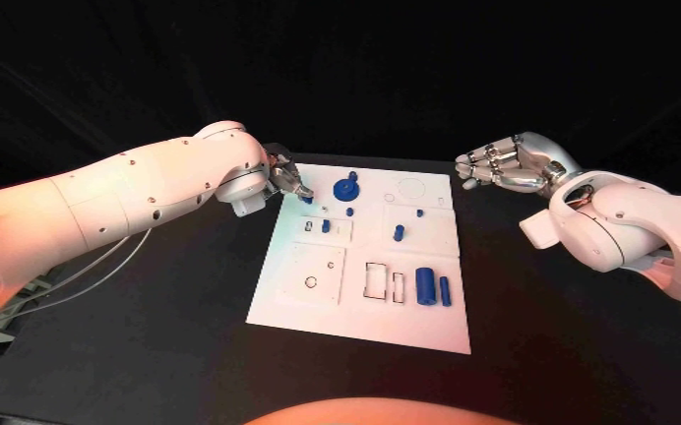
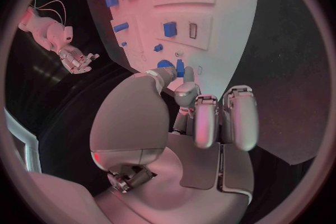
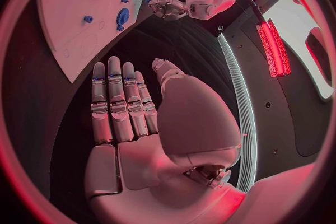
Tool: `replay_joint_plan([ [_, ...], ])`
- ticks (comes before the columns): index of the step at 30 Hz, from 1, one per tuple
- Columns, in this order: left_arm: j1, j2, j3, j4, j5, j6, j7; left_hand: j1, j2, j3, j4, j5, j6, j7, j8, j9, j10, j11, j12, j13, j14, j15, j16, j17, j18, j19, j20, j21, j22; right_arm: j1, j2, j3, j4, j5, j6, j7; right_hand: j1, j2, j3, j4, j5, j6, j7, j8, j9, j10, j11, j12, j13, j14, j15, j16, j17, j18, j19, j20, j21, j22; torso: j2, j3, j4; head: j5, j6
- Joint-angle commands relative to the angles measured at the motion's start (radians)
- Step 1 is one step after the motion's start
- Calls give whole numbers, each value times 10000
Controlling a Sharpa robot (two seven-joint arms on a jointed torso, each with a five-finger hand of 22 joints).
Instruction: Assemble the parts on the task board
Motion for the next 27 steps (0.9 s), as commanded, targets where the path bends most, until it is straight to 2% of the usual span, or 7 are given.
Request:
replay_joint_plan([
  [1, -50, -167, -5, 434, -6, -683, 351, -142, -48, 1800, -1715, -61, 197, -104, 70, 31, 108, 10, 79, 47, 718, -61, -33, 1526, -43, 103, -43, 32, 280, -6, -11, 2, 23, -6, 102, 47, -32, 67, 41, 21, 21, -14, 24, -4, -10, -58, -17, 65, -14, -58, 13, -10, -16, 81, -72, 6, 20, -16, 20, -19, 9, 14, 8],
  [5, -145, -373, -52, 895, -554, -859, 427, -233, -114, 1926, -1757, -64, 230, -123, 120, 53, 163, -8, 118, 109, 718, -77, -34, 1526, -52, 122, -55, 54, 324, -6, -12, 2, 24, 0, 109, 51, -32, 67, 41, 21, 21, -14, 24, -4, -10, -58, -17, 65, -14, -58, 13, -10, -16, 81, -72, 6, 20, -16, 11, -18, 2, 9, -16],
  [10, -258, -475, -143, 1139, -1168, -927, 435, -335, -183, 2060, -1789, -50, 263, -146, 169, 73, 209, -30, 131, 132, 719, -94, -31, 1530, -59, 137, -68, 70, 358, -7, -8, 2, 26, 4, 108, 57, -32, 67, 41, 21, 21, -14, 24, -4, -10, -58, -17, 65, -14, -58, 13, -10, -16, 81, -72, 6, 20, -16, 22, -20, -3, 4, -6],
  [18, -419, -512, -188, 1319, -1872, -646, 269, -473, -296, 2262, -1853, -2, 317, -187, 256, 117, 233, -68, 41, 13, 720, -127, -31, 1532, -71, 162, -83, 99, 416, -15, -3, 2, 16, 5, 107, 65, -32, 67, 41, 21, 21, -14, 24, -4, -10, -58, -17, 65, -14, -58, 13, -10, -16, 81, -72, 6, 20, -16, 27, -16, 4, 15, -27],
  [27, -527, -466, -205, 1327, -2220, -449, 76, -595, -377, 2405, -1898, 44, 358, -222, 335, 165, 286, -100, 7, -29, 722, -153, -27, 1536, -81, 183, -95, 122, 463, -19, -4, 2, 9, 5, 106, 69, -32, 67, 41, 21, 21, -14, 24, -4, -10, -58, -17, 65, -14, -58, 13, -10, -16, 81, -72, 6, 20, -16, 24, -11, -7, 24, -60],
])
